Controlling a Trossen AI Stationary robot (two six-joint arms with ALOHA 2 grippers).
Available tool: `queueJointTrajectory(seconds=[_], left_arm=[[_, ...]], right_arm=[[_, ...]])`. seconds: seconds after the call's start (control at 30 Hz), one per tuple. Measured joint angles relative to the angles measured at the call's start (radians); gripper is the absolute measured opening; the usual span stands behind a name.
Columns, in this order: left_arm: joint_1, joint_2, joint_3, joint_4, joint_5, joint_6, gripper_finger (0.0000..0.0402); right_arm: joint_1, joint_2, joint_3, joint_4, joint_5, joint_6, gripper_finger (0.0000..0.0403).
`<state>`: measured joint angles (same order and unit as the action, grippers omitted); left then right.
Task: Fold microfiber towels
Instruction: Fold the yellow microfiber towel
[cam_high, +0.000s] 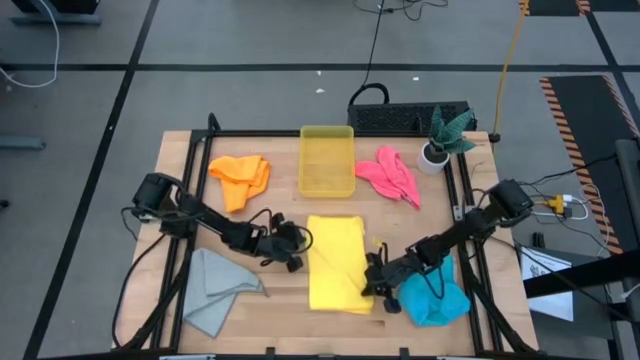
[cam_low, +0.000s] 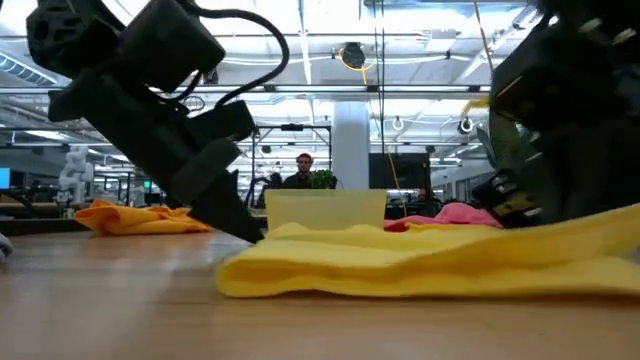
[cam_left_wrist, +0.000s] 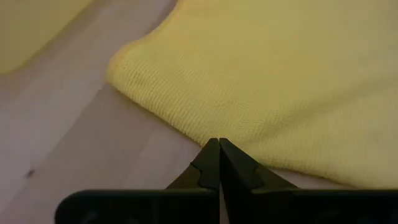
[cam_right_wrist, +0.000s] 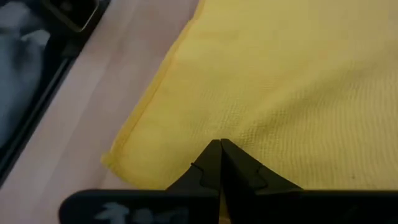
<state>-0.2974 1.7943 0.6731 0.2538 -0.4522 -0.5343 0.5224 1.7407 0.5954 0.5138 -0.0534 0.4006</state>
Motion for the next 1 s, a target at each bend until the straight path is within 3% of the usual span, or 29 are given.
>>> queueJointTrajectory(seconds=[0.23, 0.4, 0.5, 0.77, 1.0], left_arm=[[-0.061, 0.004, 0.066, 0.07, -0.015, 0.077, 0.0007], [-0.008, 0.004, 0.124, 0.084, -0.043, 0.207, 0.0008], [0.048, 0.003, 0.127, 0.071, -0.046, 0.226, 0.0009], [0.127, 0.049, 0.125, -0.061, -0.047, 0.115, 0.0014], [0.113, 0.095, 0.126, -0.113, -0.113, 0.048, 0.0004]], right_arm=[[0.035, -0.135, -0.001, 0.005, 0.023, -0.096, 0.0], [-0.024, -0.184, 0.0, 0.026, 0.304, -0.083, 0.0], [-0.101, -0.167, 0.0, -0.006, 0.401, -0.033, 0.0], [-0.29, -0.065, -0.001, -0.076, 0.418, 0.002, 0.0], [-0.314, -0.083, -0.001, -0.175, 0.467, 0.046, 0.0]])
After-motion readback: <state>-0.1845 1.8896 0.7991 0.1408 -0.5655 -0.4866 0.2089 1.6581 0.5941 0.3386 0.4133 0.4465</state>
